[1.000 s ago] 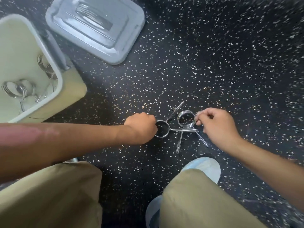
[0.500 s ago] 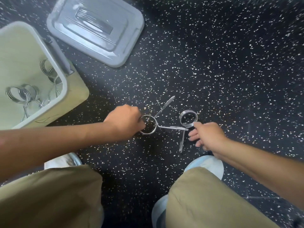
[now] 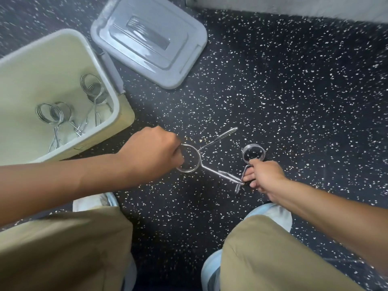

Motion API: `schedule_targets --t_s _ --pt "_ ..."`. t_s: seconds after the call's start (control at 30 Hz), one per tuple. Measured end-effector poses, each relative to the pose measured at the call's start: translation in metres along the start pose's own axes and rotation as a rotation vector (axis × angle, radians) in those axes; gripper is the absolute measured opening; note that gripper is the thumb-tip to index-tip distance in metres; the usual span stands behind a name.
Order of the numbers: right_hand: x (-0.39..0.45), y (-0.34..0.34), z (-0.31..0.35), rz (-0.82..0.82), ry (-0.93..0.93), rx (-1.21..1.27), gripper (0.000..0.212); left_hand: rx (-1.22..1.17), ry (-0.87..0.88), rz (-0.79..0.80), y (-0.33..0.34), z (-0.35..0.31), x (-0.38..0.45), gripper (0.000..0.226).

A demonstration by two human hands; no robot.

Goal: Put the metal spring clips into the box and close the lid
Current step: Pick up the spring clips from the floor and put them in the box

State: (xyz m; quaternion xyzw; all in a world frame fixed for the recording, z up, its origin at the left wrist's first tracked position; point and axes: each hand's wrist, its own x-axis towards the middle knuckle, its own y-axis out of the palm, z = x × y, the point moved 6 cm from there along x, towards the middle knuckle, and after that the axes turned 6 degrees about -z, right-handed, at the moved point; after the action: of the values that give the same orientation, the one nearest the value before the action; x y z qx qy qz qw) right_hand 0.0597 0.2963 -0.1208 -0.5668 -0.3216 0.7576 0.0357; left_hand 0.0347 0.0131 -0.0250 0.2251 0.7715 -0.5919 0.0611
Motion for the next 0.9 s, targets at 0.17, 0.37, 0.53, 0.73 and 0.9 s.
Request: schedule_targets --t_s 0.17,0.37,0.53,0.73,0.9 --pt "-0.025 -0.008 0.043 -0.042 -0.248 -0.116 0.04 0.03 0.057 -0.133 -0.043 0.008 -0.008 0.026" --pt "-0.07 -0.001 0.104 -0.03 -0.461 -0.202 0.042 0.097 0.084 -0.276 -0.102 0.042 -0.017 0.031" --pt "-0.117 0.014 0.151 0.013 -0.605 -0.247 0.042 0.169 0.042 -0.35 -0.149 0.086 -0.034 0.036" --pt "-0.162 0.03 0.198 0.088 -0.7 -0.17 0.041 0.274 -0.121 -0.435 -0.192 0.138 -0.062 0.034" --pt "-0.195 0.044 0.222 0.194 -0.747 -0.082 0.041 0.351 -0.206 -0.399 -0.201 0.18 -0.083 0.021"
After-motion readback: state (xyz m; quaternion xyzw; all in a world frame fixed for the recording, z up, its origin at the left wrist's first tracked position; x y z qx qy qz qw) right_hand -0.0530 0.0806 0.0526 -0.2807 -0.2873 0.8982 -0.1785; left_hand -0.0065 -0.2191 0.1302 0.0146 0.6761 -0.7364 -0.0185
